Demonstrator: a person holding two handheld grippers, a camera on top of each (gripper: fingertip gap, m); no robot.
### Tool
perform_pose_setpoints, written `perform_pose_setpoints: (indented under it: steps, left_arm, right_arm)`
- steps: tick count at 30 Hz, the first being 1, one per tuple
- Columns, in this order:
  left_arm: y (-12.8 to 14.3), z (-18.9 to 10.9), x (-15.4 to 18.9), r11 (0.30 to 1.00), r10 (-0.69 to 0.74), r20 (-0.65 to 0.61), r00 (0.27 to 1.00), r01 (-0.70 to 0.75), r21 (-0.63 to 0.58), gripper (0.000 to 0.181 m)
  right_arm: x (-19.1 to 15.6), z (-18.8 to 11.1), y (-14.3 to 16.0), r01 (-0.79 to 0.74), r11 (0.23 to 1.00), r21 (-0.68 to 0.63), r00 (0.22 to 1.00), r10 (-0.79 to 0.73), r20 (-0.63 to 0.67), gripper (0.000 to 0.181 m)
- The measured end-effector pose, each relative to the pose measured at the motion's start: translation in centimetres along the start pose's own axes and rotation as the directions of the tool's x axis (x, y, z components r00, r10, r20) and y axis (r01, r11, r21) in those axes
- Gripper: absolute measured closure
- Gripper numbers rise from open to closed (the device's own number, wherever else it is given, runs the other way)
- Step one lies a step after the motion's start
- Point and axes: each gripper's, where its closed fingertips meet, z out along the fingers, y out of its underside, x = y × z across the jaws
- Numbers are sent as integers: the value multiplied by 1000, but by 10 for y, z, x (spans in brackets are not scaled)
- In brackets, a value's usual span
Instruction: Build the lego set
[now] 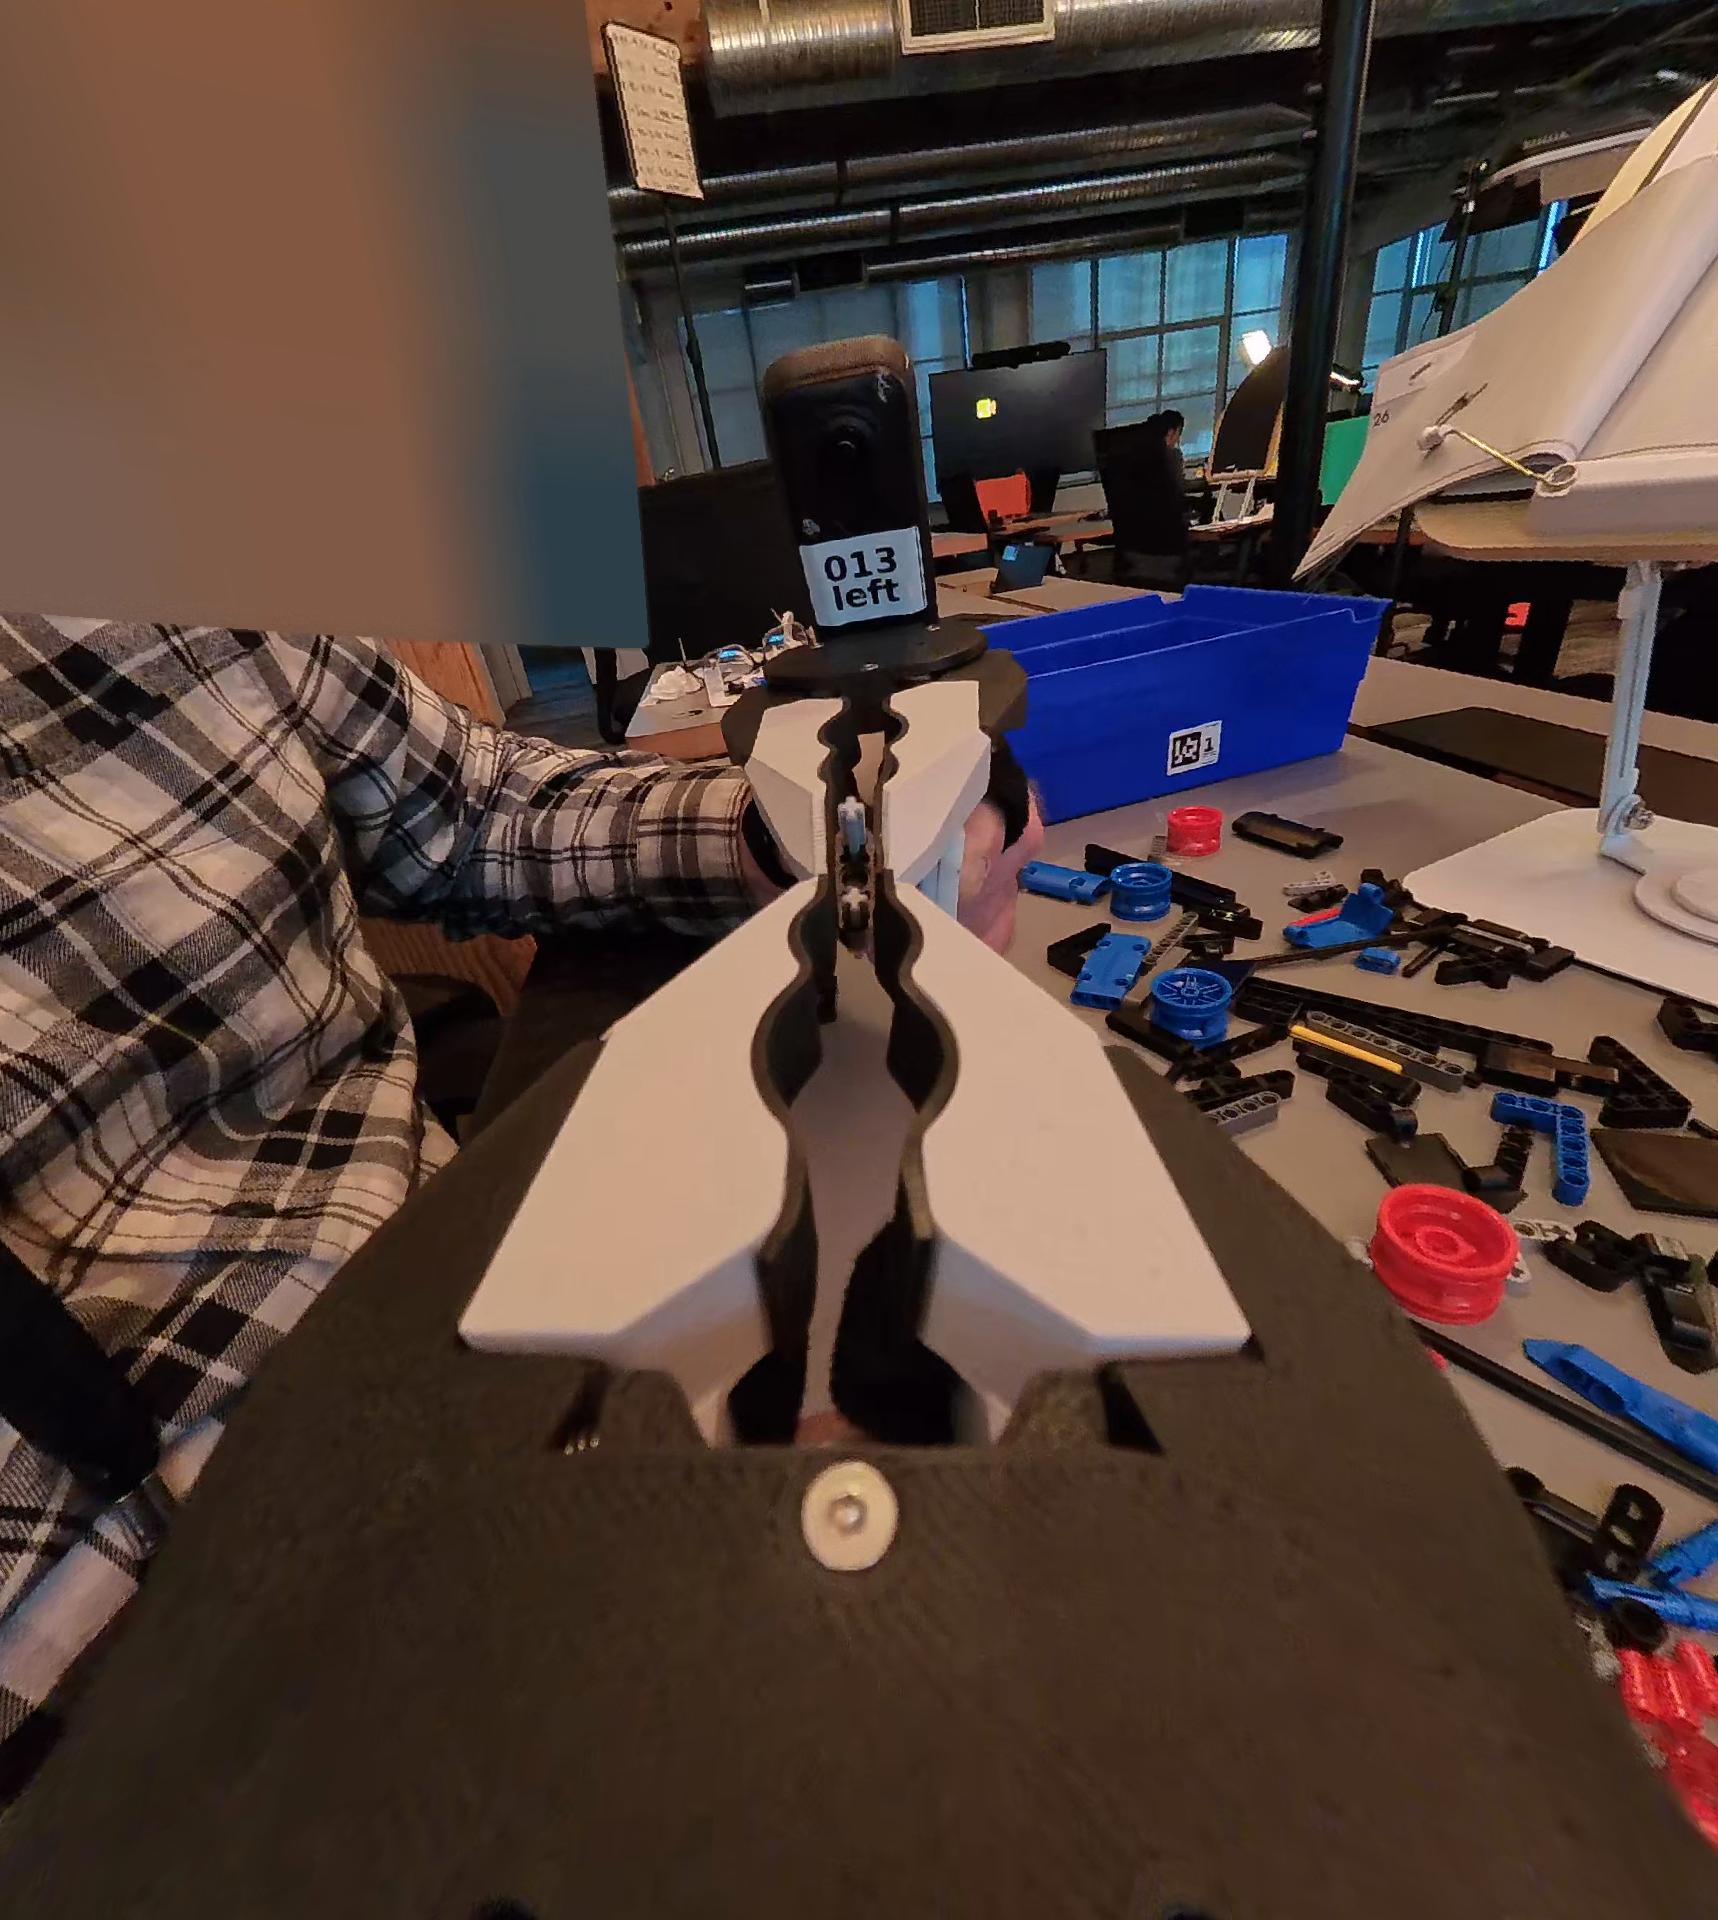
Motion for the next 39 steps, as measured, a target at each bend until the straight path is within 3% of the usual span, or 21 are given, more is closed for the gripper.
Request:
perform_pose_setpoints:
  steps: [1,12,19,20,28,35,37,39]
  left_arm:
    - [1,0,0,1000,2,0,1000,-2,-4,175]
    - [-2,2,-12,998,-58,70,996,57,11,176]
    - [20,7,-11,977,92,100,991,-70,-203,176]
    - [22,7,-11,971,109,108,988,-83,-223,176]
    - [28,7,-11,948,168,101,981,-133,-287,176]
    - [25,6,-7,950,194,82,978,-166,-264,176]
    - [14,-12,-20,973,147,139,979,-118,-199,177]
    - [7,-9,-18,976,142,116,983,-120,-179,176]
  right_arm:
    - [0,0,0,-3,1000,-1,1000,3,4,176]
    - [10,-1,0,-126,991,46,992,126,0,175]
    - [13,5,12,59,993,-99,994,-68,-88,163]
    - [13,4,15,82,988,-129,991,-94,-90,169]
    - [10,4,23,164,964,-211,980,-183,-75,175]
    - [5,-1,18,202,961,-189,973,-218,-70,176]
    - [18,-25,-3,164,983,-84,976,-174,-132,177]
    - [18,-24,10,185,969,-164,972,-205,-112,176]
